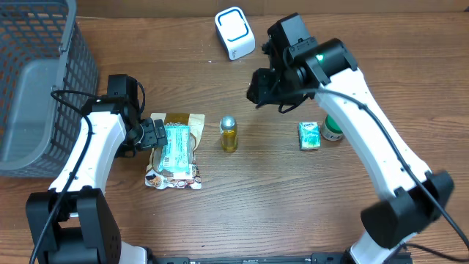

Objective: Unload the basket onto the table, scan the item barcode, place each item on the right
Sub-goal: 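Move the right gripper left over the Vim bottle and lower it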

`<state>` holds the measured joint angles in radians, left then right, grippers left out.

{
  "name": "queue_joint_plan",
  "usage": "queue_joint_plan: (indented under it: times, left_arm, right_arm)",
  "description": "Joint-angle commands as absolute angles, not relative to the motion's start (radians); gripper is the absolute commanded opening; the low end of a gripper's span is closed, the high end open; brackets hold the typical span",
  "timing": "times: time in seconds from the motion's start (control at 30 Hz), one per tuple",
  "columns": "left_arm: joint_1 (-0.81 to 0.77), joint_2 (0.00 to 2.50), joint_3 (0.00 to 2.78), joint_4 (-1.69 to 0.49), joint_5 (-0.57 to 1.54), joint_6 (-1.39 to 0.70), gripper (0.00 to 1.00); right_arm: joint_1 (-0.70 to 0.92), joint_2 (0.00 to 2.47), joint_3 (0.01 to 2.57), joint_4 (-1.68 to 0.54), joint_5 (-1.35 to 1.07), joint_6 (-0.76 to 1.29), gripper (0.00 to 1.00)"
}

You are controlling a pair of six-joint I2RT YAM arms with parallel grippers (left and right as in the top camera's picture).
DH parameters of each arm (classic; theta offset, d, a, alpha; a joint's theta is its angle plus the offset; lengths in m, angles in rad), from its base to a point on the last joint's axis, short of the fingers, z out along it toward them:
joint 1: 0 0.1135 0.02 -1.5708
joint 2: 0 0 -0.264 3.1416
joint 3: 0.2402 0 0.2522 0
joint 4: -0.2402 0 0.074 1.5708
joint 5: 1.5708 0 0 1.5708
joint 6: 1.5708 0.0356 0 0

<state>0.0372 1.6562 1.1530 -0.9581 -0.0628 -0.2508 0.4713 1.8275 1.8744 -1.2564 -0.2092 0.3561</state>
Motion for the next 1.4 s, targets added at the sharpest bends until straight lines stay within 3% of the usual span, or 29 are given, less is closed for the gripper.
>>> queue_joint_plan:
  times: [0.0, 0.4, 0.8, 1.37]
  left_arm:
    - [0.033, 1.660, 1.168, -0.960, -0.055, -0.239, 0.99]
    - [0.033, 1.660, 1.168, -0.960, -0.055, -0.239, 0.99]
    - [0.033, 1.660, 1.168, -0.960, -0.055, -0.239, 1.00]
    - [0.033, 1.660, 1.168, -0.960, -0.055, -0.239, 1.00]
  right_arm:
    - [0.537, 1.798, 1.895, -1.250, -0.189, 0.401, 0.52]
    - [0.787, 1.835, 1.841, -1.195, 0.256, 0.644, 0.64]
    - [0.790, 1.940, 1.786, -1.150, 0.261, 0.644, 0.74]
    - [0.790, 2.048, 1.786, -1.113, 0.234, 0.628, 0.75]
